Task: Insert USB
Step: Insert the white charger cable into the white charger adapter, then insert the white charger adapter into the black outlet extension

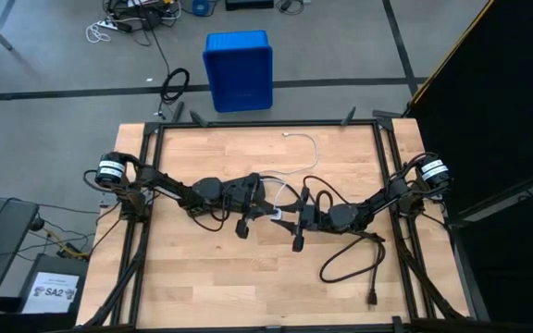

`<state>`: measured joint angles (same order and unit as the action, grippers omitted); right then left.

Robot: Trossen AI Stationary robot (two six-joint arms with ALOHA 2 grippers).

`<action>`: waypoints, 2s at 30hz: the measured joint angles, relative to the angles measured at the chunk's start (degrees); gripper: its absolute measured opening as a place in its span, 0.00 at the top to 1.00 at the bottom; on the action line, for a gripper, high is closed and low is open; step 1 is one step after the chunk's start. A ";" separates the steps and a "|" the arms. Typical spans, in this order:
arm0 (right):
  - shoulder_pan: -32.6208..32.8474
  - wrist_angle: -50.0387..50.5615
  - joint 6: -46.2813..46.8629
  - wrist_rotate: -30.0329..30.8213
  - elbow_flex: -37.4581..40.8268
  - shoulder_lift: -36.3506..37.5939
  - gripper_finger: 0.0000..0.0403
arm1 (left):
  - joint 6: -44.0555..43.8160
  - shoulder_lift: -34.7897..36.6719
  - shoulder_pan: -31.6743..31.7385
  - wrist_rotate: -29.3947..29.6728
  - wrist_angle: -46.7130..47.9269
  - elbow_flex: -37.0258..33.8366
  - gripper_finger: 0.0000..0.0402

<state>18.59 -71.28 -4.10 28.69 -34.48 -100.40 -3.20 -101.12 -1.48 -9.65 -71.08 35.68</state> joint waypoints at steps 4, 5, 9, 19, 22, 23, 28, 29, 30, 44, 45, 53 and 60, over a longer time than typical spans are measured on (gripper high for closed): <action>0.00 0.54 -1.00 -0.76 0.00 0.00 0.72 | 0.02 -0.07 -0.09 -0.72 0.33 -0.07 0.99; 0.00 0.54 -1.05 -0.99 0.00 0.00 0.72 | 0.00 -0.09 -0.09 -0.87 0.33 -0.07 0.99; -0.02 0.63 -1.07 -1.11 0.00 0.00 0.72 | 0.00 -0.13 -0.09 -1.00 0.32 -0.11 0.99; -0.05 0.80 -4.55 -1.78 0.00 0.00 0.72 | 0.00 -0.20 -0.15 -1.38 -0.29 -0.27 0.99; -0.10 0.30 -4.94 -2.04 0.00 0.00 0.72 | 0.19 -0.33 -0.44 -1.22 -2.06 -0.35 0.99; -0.26 -0.32 -4.77 -2.19 0.00 0.00 0.72 | 0.32 -0.35 -0.52 -1.12 -2.66 -0.37 0.99; -0.94 -2.93 -2.20 -2.77 -0.02 0.00 0.72 | -0.30 -0.33 -0.50 -1.10 -4.80 -0.33 0.97; -1.16 -2.97 -1.18 -2.83 -0.02 0.00 0.72 | -0.79 -0.33 -0.48 -1.05 -4.78 -0.33 0.95; -1.38 -3.56 -0.17 -2.85 -0.03 0.00 0.72 | -1.52 -0.36 -0.36 -0.98 -4.54 -0.37 0.93; -1.95 1.07 4.03 -0.44 -0.46 0.42 0.72 | -2.21 1.23 0.48 -1.54 -4.50 -0.59 0.52; -1.95 1.04 4.05 -0.12 -0.51 0.49 0.72 | -2.21 1.78 0.60 -1.53 -4.13 -0.59 0.51; -1.95 1.73 4.02 0.06 -0.55 0.55 0.72 | 1.07 7.69 1.78 -1.19 6.37 -0.59 0.46; -2.11 2.27 4.09 0.22 -0.46 0.50 0.72 | 4.12 13.55 2.59 -0.92 15.66 -0.43 0.46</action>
<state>16.48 -69.01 0.00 28.91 -34.94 -99.90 0.91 -87.57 1.12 -10.57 -55.42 35.25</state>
